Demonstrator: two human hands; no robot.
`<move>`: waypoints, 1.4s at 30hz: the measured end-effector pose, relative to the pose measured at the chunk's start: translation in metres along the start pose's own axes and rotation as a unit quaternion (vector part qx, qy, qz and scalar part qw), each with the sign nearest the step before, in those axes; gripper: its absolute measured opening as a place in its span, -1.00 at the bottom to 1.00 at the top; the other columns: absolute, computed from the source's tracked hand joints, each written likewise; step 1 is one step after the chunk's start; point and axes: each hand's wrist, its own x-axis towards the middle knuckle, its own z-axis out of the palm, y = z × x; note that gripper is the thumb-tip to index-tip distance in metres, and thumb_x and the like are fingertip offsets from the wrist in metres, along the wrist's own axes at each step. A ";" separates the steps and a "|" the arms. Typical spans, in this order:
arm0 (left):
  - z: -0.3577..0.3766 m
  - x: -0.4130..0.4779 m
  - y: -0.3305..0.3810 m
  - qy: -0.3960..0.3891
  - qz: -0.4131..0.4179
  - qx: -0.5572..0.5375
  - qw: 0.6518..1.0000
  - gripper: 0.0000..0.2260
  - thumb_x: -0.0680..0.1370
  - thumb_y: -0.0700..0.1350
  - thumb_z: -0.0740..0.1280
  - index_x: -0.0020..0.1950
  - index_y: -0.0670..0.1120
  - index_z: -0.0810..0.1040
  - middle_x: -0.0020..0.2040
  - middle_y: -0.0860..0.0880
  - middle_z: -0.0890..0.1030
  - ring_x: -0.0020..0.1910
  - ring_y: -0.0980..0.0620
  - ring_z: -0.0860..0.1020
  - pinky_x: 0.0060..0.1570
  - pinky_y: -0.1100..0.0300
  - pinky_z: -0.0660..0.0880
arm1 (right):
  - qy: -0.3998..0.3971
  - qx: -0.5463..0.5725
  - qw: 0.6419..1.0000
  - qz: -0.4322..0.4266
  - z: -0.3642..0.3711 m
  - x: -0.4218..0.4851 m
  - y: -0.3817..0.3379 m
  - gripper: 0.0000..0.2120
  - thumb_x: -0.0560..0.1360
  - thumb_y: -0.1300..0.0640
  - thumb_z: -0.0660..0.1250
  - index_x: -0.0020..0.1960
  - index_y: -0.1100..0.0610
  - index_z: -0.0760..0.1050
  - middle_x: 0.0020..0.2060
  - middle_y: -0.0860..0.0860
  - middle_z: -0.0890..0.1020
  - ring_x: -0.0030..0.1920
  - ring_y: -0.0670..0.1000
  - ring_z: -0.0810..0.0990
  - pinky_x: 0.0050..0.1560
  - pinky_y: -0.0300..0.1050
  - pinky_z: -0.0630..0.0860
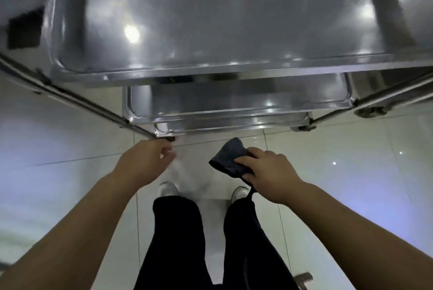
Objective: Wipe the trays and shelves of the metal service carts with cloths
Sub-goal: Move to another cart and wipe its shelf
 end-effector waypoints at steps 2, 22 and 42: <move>0.018 -0.003 -0.024 0.007 -0.034 -0.030 0.999 -0.83 0.52 0.10 0.29 0.02 0.07 0.57 -0.01 0.08 0.62 -0.06 0.05 0.56 -0.08 0.17 0.44 | -0.012 -0.011 1.000 -0.015 0.012 0.016 -0.002 -0.60 0.57 -0.05 0.15 0.41 -0.14 0.28 0.37 -0.05 0.34 0.19 0.11 0.44 0.10 -0.04 0.33; 0.246 0.195 -0.271 0.133 -0.170 -0.061 0.974 -0.70 0.50 0.23 0.23 0.08 0.08 0.54 0.05 -0.01 0.61 -0.02 -0.03 0.56 0.01 0.06 0.51 | 0.068 -0.002 0.995 -0.072 0.271 0.315 -0.003 -0.64 0.56 -0.04 0.19 0.36 -0.16 0.35 0.34 -0.11 0.38 0.20 0.03 0.45 0.15 -0.02 0.42; 0.289 0.285 -0.317 0.427 -0.011 -0.242 0.871 -0.62 0.47 0.05 0.36 0.21 -0.02 0.34 0.09 -0.03 0.59 -0.07 0.09 0.52 -0.11 0.16 0.48 | 0.138 -0.151 0.954 -0.221 0.370 0.495 -0.047 -0.54 0.61 -0.10 0.06 0.49 -0.24 0.08 0.49 0.01 0.13 0.26 0.20 0.31 0.26 0.13 0.26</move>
